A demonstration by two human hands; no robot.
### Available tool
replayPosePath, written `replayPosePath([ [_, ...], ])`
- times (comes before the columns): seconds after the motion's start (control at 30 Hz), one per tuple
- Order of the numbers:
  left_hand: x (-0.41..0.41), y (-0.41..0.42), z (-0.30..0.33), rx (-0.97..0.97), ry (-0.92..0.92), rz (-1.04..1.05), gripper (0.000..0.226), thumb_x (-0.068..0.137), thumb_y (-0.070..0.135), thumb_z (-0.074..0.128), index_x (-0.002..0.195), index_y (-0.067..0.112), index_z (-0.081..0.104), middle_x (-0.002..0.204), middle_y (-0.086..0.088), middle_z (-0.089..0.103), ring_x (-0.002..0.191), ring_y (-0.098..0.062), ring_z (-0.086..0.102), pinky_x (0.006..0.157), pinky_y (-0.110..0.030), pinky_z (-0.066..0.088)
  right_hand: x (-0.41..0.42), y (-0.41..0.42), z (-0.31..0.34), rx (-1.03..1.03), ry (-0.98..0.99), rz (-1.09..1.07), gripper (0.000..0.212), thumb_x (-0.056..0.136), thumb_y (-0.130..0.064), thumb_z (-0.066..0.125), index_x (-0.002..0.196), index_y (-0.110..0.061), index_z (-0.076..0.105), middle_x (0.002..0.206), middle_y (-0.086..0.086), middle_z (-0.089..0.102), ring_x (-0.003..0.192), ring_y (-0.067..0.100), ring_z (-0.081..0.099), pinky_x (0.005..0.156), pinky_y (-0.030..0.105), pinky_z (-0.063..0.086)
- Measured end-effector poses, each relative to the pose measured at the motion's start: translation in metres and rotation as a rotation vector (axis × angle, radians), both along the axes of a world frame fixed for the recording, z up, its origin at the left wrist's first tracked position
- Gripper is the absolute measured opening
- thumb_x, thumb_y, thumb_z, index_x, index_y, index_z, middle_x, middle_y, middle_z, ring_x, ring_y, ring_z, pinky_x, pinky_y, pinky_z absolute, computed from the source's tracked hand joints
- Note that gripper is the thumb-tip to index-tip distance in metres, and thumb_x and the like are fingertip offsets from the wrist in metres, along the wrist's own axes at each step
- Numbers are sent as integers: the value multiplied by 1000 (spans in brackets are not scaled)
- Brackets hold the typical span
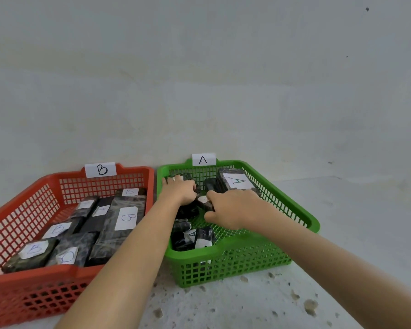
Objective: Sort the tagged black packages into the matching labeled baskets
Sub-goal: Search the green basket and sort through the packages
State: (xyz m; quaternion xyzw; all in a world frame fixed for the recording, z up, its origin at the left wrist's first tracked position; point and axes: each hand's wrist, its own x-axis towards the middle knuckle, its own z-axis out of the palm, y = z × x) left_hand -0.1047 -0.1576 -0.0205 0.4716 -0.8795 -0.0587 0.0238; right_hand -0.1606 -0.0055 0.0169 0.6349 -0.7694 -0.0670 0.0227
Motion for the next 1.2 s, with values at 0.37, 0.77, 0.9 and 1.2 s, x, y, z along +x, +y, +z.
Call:
replayPosePath([
  [0.37,0,8,2,-14,-36,7,40,97,23,36,136,20,42,152,-20,19,139,-41,20,117,-48,8,-7,-37,-14,123,-9,-49,52,96,-39,33,140,-11,28,134,14,48,118,33,49,91,41,38],
  [0.77,4,5,0,14,-59,-35,44,98,30,32,141,23,34,153,-21,17,139,-41,20,117,-50,7,-39,-67,-9,395,-220,-41,85,85,-38,61,148,-31,5,94,7,58,53,12,49,50,21,43],
  [0.9,4,5,0,19,-80,-46,45,99,32,30,143,23,32,154,-20,15,140,-41,19,117,-51,6,-41,-76,-22,376,90,68,92,82,-53,57,149,-30,-1,139,11,47,89,25,62,79,32,46],
  [1.2,3,5,-1,-4,-95,-47,41,100,28,29,140,22,36,154,-21,15,140,-41,18,117,-53,6,-43,-81,-26,185,313,161,78,74,-55,65,136,-16,39,120,7,60,105,26,59,69,32,41],
])
